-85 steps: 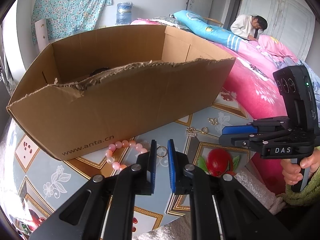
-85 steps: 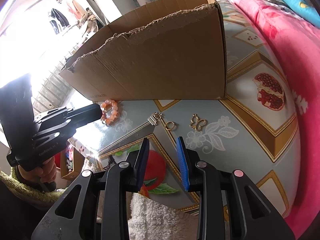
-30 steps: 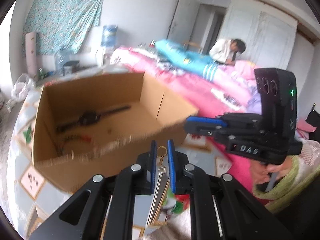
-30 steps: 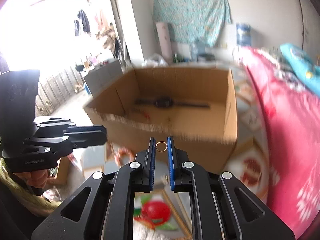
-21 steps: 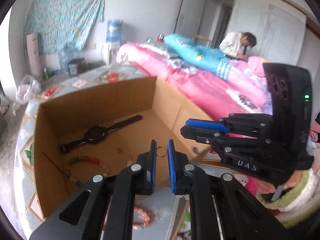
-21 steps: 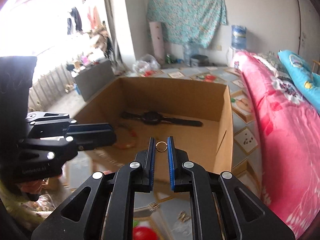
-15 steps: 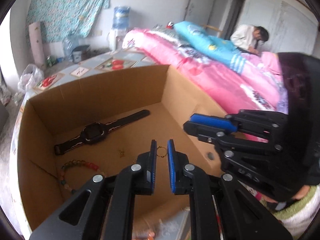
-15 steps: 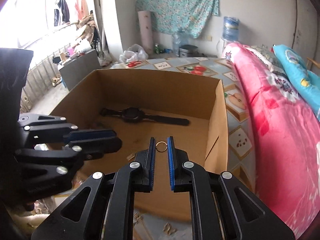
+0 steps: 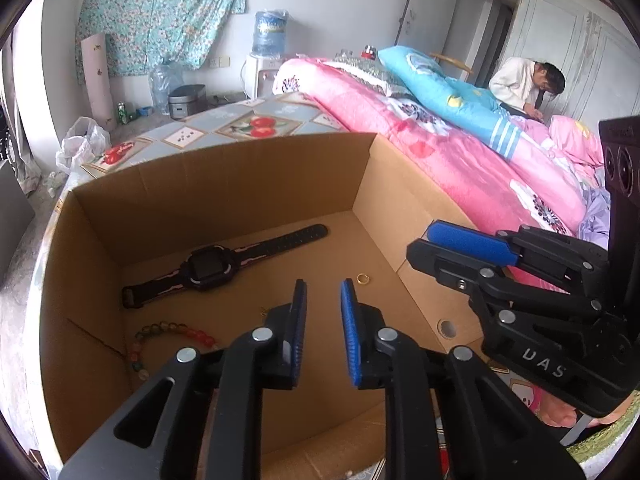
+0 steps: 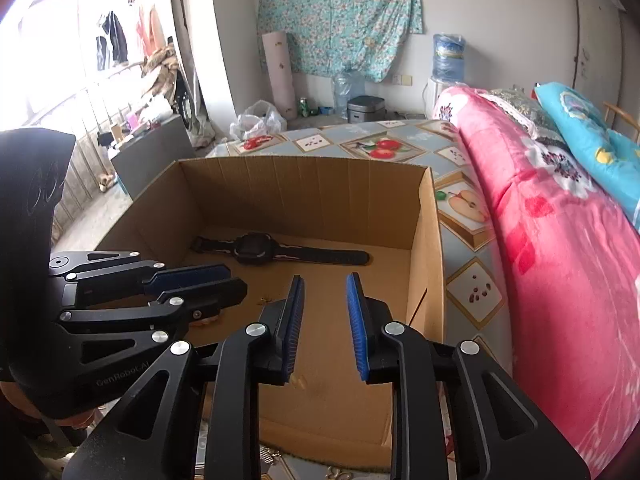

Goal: Organize jewelry
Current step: 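Carry the gold ring into the box and open the right gripper, then withdraw the right gripper from the box toward the gold knot charm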

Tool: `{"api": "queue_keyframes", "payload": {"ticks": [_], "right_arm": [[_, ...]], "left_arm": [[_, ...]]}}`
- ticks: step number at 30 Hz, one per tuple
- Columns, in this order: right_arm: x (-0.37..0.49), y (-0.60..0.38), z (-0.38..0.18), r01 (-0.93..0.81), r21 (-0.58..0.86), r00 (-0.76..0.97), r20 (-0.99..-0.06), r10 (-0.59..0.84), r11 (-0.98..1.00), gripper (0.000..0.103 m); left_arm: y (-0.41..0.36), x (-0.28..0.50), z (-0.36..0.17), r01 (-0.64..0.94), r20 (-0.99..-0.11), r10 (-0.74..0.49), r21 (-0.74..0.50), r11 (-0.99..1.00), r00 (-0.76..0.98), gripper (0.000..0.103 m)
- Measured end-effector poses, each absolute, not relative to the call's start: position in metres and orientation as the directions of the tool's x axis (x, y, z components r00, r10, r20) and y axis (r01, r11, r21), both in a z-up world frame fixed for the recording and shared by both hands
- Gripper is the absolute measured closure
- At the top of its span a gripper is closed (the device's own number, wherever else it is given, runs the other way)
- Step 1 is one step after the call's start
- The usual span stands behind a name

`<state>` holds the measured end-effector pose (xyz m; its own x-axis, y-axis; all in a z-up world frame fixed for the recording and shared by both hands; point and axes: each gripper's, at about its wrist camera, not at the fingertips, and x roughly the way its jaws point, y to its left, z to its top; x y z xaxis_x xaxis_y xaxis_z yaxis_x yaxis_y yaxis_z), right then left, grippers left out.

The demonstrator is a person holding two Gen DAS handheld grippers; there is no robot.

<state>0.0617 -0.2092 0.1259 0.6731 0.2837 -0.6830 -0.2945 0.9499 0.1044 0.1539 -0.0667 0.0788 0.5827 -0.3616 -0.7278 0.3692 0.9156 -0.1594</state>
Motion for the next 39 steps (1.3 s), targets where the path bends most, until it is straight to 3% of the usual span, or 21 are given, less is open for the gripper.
{"api": "queue_keyframes", "payload": {"ticks": [11, 22, 29, 39], "right_arm": [[0.03, -0.218, 0.144, -0.34, 0.17, 0.698, -0.613, 0.37, 0.925, 0.077], [-0.006, -0.234, 0.158, -0.435, 0.247, 0.689, -0.528, 0.497, 0.866, 0.07], [-0.021, -0.27, 0.152, -0.382, 0.274, 0.708, -0.528, 0.47, 0.883, 0.07], [-0.028, -0.284, 0.097, -0.285, 0.303, 0.628, -0.657, 0.416, 0.909, 0.07]], "left_arm": [[-0.048, 0.109, 0.1, 0.405, -0.643, -0.418, -0.179, 0.897, 0.642, 0.081], [-0.036, 0.04, 0.105, 0.56, -0.559, -0.562, -0.198, 0.805, 0.61, 0.079], [-0.05, 0.021, 0.08, 0.614, -0.602, -0.608, -0.234, 0.754, 0.517, 0.079], [-0.081, 0.024, 0.031, 0.603, -0.703, -0.543, -0.202, 0.772, 0.459, 0.079]]}}
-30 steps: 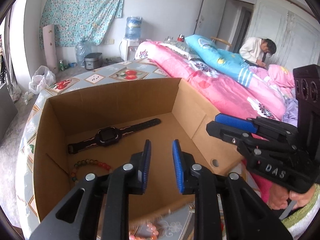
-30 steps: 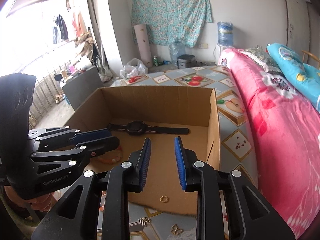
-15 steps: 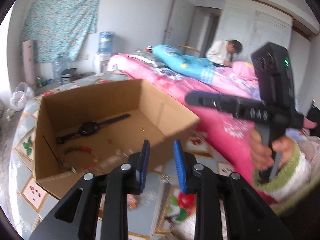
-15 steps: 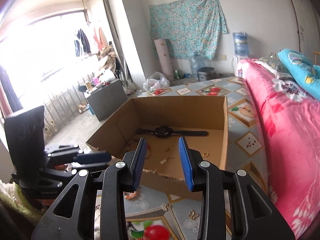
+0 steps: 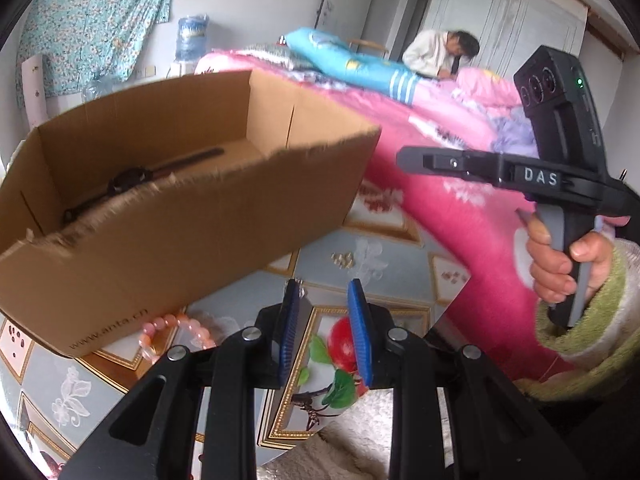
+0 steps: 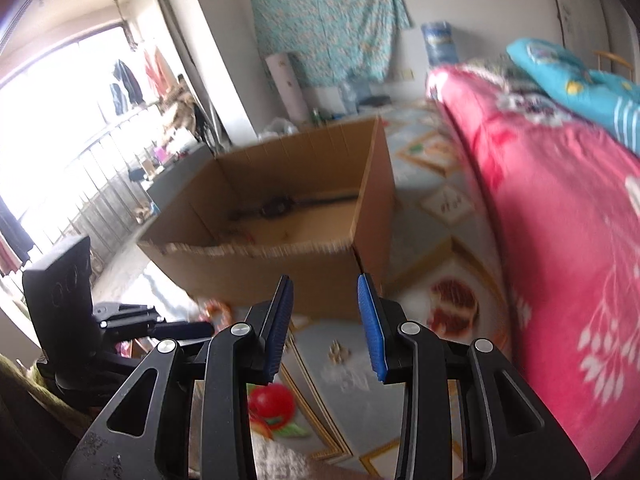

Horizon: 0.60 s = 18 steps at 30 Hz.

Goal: Organize jewelry
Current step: 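Withdraw the right gripper from the box toward the gold knot charm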

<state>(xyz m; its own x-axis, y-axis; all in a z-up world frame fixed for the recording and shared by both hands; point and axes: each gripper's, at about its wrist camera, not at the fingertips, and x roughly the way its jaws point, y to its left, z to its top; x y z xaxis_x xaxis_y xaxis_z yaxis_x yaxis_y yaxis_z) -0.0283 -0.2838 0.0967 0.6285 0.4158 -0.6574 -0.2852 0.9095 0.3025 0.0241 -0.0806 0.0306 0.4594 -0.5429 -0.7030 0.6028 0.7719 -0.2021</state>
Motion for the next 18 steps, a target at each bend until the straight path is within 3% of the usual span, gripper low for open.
{"api": "queue_keyframes", "payload": {"ticks": [18], "right_arm": [[-0.025, -0.261, 0.029, -0.255, 0.238, 0.513, -0.788, 0.34, 0.937, 0.072]], "left_arm": [[-0.109, 0.056, -0.008, 0.554, -0.794, -0.419, -0.126, 0.823, 0.44, 0.079]]}}
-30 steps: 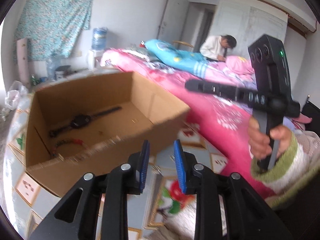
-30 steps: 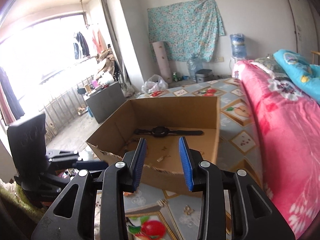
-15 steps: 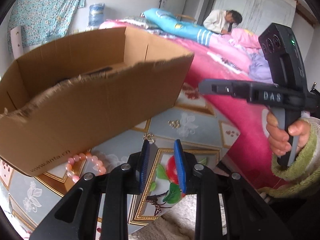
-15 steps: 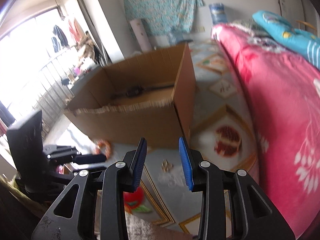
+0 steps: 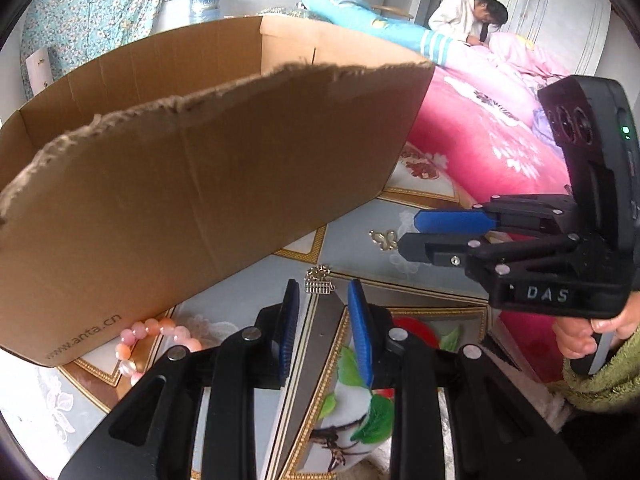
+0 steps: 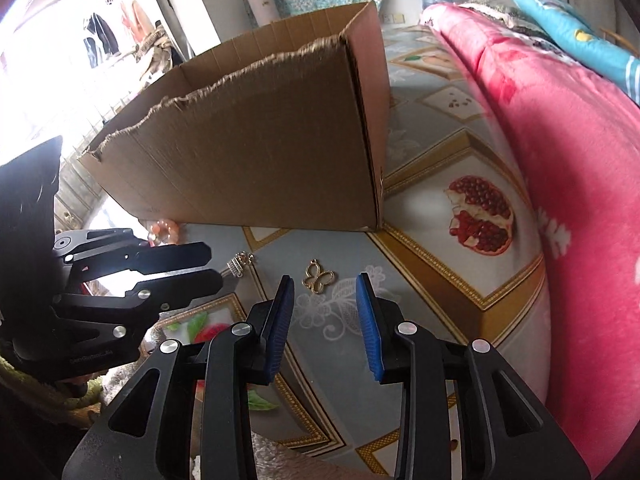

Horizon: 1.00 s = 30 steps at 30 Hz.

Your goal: Organize jewelry

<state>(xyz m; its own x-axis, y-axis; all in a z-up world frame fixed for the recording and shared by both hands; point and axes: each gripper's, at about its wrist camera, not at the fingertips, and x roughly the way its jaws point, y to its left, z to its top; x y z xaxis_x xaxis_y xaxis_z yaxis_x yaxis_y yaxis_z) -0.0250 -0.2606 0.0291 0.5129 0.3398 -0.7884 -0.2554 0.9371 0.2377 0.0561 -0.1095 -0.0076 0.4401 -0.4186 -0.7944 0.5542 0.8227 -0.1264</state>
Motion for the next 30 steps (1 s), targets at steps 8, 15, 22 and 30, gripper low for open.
{"api": "queue_keyframes", "payload": {"ticks": [8, 15, 22, 30], "right_arm": [[-0.021, -0.259, 0.027, -0.253, 0.227, 0.519, -0.789, 0.33, 0.941, 0.072], [-0.023, -0.259, 0.027, -0.253, 0.226, 0.522, -0.787, 0.33, 0.941, 0.072], [-0.023, -0.259, 0.027, -0.252, 0.228, 0.522, -0.786, 0.33, 0.941, 0.072], [-0.024, -0.262, 0.031, -0.256, 0.203, 0.531, -0.787, 0.313, 0.945, 0.072]], "left_arm": [[-0.12, 0.06, -0.013, 0.564, -0.802, -0.389, -0.08, 0.822, 0.454, 0.079], [-0.129, 0.057, -0.015, 0.569, -0.804, -0.35, -0.018, 0.822, 0.481, 0.089], [-0.124, 0.055, -0.015, 0.566, -0.802, -0.357, -0.029, 0.824, 0.479, 0.094], [-0.118, 0.049, -0.015, 0.563, -0.808, -0.361, -0.045, 0.825, 0.465, 0.098]]}}
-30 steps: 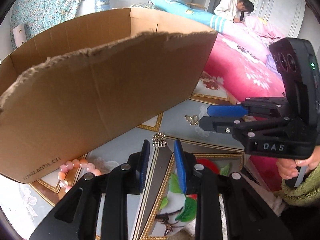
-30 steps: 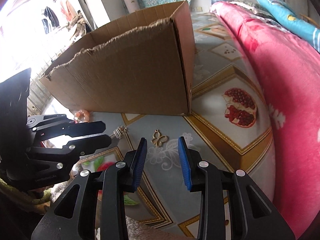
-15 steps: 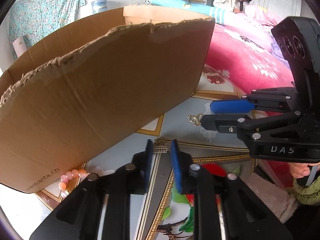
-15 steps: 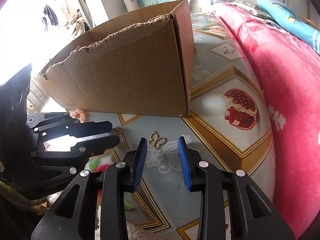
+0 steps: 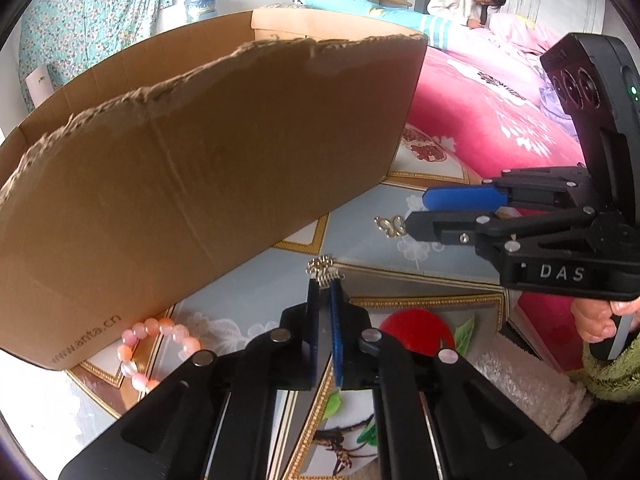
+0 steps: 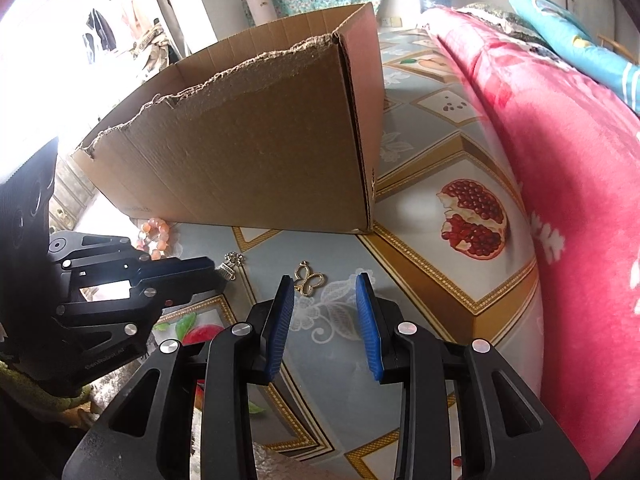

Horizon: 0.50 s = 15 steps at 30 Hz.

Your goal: Organize jewelry

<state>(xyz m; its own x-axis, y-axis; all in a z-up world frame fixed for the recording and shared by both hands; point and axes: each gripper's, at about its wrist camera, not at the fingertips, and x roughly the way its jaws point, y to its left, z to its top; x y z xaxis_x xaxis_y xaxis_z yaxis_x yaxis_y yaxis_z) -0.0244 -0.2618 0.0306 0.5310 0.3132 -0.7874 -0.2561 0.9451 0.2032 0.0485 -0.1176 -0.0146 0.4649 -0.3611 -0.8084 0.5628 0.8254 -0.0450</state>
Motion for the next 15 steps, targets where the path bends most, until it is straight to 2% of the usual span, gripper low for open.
{"api": "queue_keyframes", "payload": {"ticks": [15], "right_arm": [[-0.02, -0.233, 0.025, -0.358, 0.025, 0.546, -0.805, 0.231, 0.933, 0.074]], "left_arm": [[-0.103, 0.043, -0.013, 0.55, -0.805, -0.383, -0.085, 0.83, 0.453, 0.098]]}}
